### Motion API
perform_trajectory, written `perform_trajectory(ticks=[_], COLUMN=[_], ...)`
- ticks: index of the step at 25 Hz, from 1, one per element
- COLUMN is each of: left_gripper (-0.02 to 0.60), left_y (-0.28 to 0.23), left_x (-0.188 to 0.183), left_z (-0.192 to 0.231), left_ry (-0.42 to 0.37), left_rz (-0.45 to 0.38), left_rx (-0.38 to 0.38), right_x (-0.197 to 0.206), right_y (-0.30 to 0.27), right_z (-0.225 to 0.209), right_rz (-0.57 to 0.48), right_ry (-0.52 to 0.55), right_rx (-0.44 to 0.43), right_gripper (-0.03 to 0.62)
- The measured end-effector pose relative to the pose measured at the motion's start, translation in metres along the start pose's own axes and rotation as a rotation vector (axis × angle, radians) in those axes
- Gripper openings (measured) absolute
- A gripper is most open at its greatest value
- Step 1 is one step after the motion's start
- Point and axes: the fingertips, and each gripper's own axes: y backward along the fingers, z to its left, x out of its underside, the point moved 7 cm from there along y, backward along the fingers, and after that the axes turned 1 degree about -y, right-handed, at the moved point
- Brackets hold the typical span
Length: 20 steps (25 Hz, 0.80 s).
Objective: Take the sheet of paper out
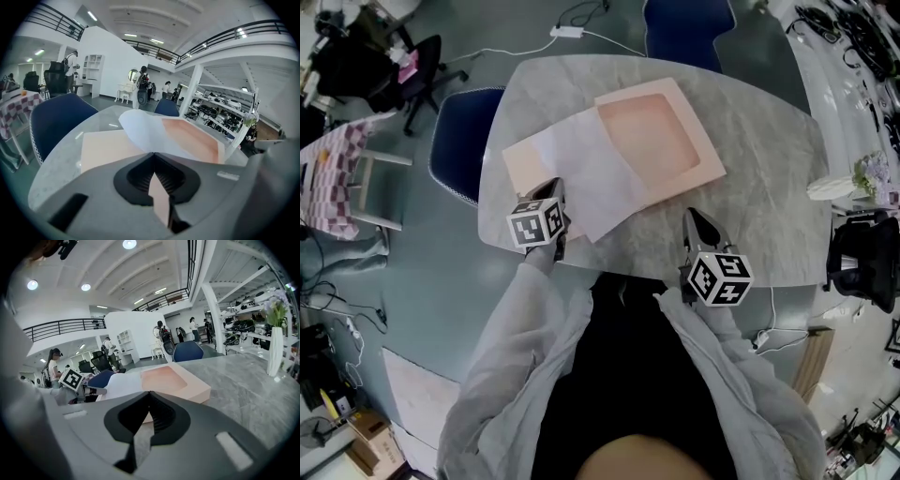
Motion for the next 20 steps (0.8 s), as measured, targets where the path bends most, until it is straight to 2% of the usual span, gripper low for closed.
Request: perform_trajectory(ticks=[8, 20], left_gripper=[0.005, 0.005], left_y=[0.035, 0.091], left_x=[0.004, 0.008], left_z=[0.008, 0.007], left_ry=[-0.010, -0.009], left_rz=[-0.047, -0.147], left_rx=[0.031, 0.135], right_x=[0.019, 0.029], right_y=[0.021, 0.043], right_z=[0.027, 0.068], right_rz=[-0.014, -0.066], right_ry=[-0.006, 0.006], right_rx=[0.021, 0.041], right_gripper=[0.009, 0.009])
